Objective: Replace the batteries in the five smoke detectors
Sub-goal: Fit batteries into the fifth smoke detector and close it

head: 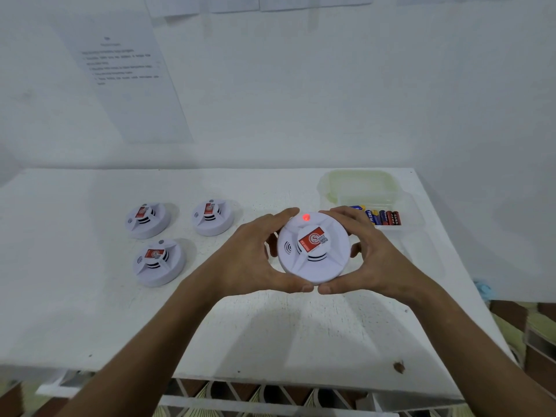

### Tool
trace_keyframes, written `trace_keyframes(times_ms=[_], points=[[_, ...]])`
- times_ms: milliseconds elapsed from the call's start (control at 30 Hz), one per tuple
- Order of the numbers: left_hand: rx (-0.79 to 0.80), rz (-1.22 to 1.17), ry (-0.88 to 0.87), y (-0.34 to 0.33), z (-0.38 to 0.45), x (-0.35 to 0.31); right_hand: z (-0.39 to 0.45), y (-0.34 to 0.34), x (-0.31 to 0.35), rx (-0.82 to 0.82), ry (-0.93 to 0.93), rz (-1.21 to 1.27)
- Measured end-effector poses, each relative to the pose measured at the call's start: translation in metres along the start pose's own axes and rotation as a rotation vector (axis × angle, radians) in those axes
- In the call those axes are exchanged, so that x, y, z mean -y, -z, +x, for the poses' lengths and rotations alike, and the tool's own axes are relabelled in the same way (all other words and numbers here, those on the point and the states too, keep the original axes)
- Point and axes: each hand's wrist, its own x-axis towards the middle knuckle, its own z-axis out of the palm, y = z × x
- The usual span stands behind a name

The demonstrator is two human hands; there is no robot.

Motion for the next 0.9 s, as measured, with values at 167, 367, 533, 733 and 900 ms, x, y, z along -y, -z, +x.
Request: trace_keyframes(times_ms=[167, 367, 533, 733, 900], points=[[0.006, 0.026, 0.011, 0.001, -0.001, -0.002, 0.001, 0.000, -0.001, 0.005, 0.000, -0.002], [0.000, 0.007, 0.036, 0.001, 0.001, -0.001, 0.003, 0.002, 0.000, 0.002, -0.004, 0.006], [0.000, -0.023, 0.060, 0.003, 0.001, 0.000, 0.004, 0.000, 0.001, 0.019, -0.014, 0.058], [-0.005, -0.033, 0.073, 0.005, 0.001, 0.006, 0.008, -0.004, 0.001, 0.011, -0.025, 0.095], [-0.018, -0.039, 0.062, 0.008, 0.001, 0.008, 0.013, -0.006, 0.002, 0.016, -0.027, 0.105]])
